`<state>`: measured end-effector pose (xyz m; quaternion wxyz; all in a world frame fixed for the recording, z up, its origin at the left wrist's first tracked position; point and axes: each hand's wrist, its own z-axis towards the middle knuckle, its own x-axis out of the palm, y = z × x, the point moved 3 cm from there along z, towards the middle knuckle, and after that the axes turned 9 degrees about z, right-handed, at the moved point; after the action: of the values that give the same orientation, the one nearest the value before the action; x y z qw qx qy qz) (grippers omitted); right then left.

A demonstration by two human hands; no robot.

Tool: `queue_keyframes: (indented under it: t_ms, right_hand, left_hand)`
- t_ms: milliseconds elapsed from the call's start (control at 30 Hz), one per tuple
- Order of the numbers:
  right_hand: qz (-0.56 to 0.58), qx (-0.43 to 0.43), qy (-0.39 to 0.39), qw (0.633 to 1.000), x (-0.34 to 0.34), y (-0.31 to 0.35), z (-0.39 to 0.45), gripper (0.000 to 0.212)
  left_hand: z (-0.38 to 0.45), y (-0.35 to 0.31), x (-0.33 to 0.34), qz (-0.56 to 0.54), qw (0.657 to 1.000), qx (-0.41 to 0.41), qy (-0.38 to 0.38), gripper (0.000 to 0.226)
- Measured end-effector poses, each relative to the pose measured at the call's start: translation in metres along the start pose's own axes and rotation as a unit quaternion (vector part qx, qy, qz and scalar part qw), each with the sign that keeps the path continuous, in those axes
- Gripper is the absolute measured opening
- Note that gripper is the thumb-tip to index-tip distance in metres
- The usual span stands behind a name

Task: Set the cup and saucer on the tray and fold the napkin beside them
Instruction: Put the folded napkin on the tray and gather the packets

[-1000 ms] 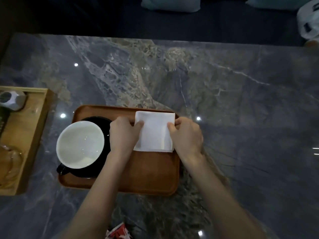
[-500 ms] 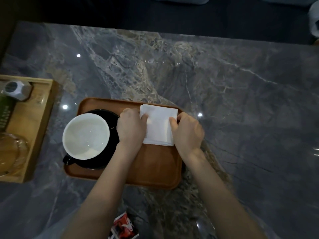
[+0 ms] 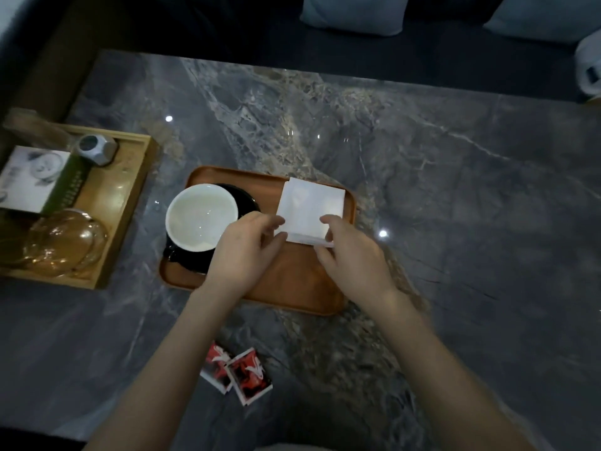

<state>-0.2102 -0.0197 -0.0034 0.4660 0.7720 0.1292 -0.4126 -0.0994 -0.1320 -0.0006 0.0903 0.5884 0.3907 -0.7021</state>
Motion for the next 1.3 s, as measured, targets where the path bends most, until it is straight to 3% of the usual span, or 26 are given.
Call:
queue_keyframes:
  t_ms: [200,367,467,633,767,1000,1300]
  right_hand:
    - [-0.094,-0.113,0.082,0.986,0.029,0.017,-0.046,0.036]
    - [-0.109,-0.207,0.053,0.971,0.073,0.021,-0.088,0.027]
    - [-0.117,-0.221,0.051,0.967,0.099,0.025,-0.105,0.031]
    - [-0.120,-0.151,0.053,0.980,0.133,0.023,-0.125,0.051]
    - [-0.119,-0.091,0.049,0.988,0.148,0.018,-0.134,0.064]
    - [-0.026,-0.063,0.010,0.998,0.154,0.019,-0.137,0.039]
    - [0.127,0.026,0.044,0.991,0.138,0.011,-0.128,0.020]
  left_hand:
    - [-0.073,0.020,-0.014,-0.008,0.999,-0.021,-0.036,0.018]
    - [-0.141,0.054,0.008,0.032,0.996,-0.083,-0.028,0.014]
    - [-0.175,0.073,0.025,0.047,0.991,-0.128,-0.012,0.025]
    - [-0.205,0.093,0.045,0.075,0.983,-0.167,0.024,0.058]
    - [-0.209,0.094,0.054,0.047,0.981,-0.184,0.027,0.058]
    - [-0.204,0.090,0.053,-0.050,0.973,-0.225,0.003,0.047]
    - [-0.184,0.073,0.046,-0.032,0.961,-0.276,0.008,0.020]
